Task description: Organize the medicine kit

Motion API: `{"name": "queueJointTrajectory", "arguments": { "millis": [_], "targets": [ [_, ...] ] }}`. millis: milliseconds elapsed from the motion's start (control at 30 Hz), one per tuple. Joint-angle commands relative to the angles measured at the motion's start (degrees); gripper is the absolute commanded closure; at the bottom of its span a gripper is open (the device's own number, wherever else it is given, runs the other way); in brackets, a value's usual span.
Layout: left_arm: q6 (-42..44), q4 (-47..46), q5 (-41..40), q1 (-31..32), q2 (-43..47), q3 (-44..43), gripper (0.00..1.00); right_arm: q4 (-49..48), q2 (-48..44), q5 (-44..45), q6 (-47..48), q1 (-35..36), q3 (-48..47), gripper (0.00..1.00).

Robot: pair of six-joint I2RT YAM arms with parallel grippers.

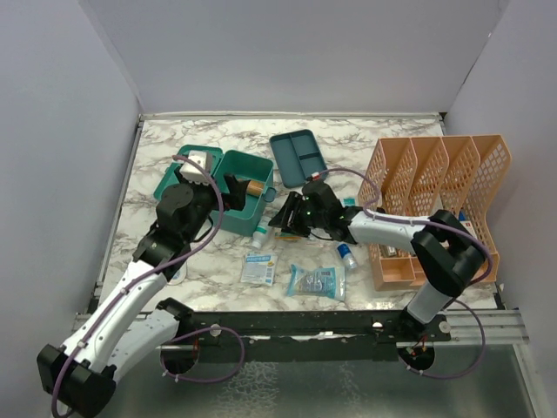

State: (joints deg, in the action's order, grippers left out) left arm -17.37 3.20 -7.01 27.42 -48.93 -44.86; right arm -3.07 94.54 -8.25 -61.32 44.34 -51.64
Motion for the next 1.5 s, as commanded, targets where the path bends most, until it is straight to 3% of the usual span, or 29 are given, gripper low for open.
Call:
{"name": "queueJointTrajectory", "arguments": {
  "millis": [0,467,633,933,1033,1167,1467],
  "targets": [
    [3.04,-9.23,2.68,-0.26,6.66,5.76,0.01,-2.75,3.59,-0.39,-3.82,1.44,-2.34,0.48],
    [2.09,-10.34,2.72,-0.26,8.73,7.24,0.01,4.22,12.98,2.96,-5.56,2.1,-10.58,0.44],
    [1.83,-10.54,2.52,-0.26,8.75,7.42,0.01,11.24,14.42,7.55,-7.38,2.85,-13.73,0.46],
    [1.84,-10.45,2.19,-0.26,8.35,7.23,0.01,9.71,17.31,6.76,-9.46,2.94,-14.74,0.49],
    [2.37,-10.74,1.18,-0.26,9.21,7.34,0.01,9.42,17.83,6.06,-9.52,2.93,-14.93,0.55],
    [2.24,-11.24,1.89,-0.28,9.55,7.84,0.01,7.4,15.07,7.47,-11.09,2.9,-11.47,0.68],
    [-1.09,-13.94,7.87,-0.31,8.08,8.26,0.01,1.06,-0.44,10.32,-14.79,2.86,-1.24,0.69]
  ]
}}
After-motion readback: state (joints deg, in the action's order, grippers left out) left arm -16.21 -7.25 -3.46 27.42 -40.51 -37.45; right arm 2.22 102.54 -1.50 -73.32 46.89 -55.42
